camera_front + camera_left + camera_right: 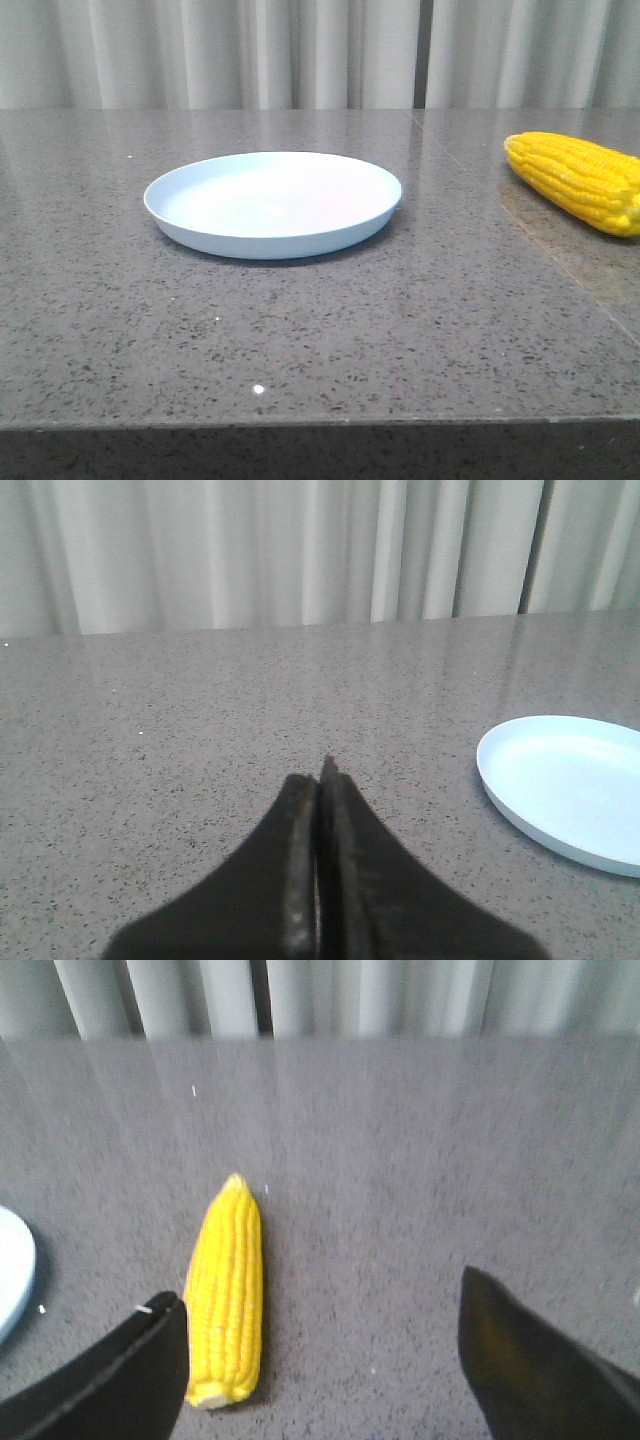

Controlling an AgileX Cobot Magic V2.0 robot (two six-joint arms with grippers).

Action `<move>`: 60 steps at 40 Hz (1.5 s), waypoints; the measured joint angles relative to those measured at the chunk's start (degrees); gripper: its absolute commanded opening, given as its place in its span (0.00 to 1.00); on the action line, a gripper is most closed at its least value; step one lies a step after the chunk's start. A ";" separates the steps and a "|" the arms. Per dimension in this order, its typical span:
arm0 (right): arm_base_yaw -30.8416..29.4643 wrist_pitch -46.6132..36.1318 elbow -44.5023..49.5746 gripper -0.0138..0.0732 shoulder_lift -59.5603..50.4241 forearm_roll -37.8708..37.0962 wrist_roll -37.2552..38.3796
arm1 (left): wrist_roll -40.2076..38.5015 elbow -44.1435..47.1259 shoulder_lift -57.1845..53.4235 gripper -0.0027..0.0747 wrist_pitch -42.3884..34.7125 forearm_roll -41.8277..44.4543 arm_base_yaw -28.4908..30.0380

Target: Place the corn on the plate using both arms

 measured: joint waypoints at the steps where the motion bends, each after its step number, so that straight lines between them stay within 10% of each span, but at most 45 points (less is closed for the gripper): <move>1: 0.00 0.57 -0.89 0.83 1.72 0.00 0.00 | 0.00 0.00 0.00 0.01 0.00 0.00 0.00; 37: 9.18 22.56 -34.15 0.82 57.42 2.40 0.00 | 0.00 0.00 0.00 0.01 0.00 0.00 0.00; 48: 9.18 24.56 -34.25 0.37 59.93 2.40 0.00 | 0.00 0.00 0.00 0.01 0.00 0.00 0.00; 60: 9.40 25.00 -37.72 0.38 54.68 2.40 0.38 | 0.00 0.00 0.00 0.01 0.00 0.00 0.00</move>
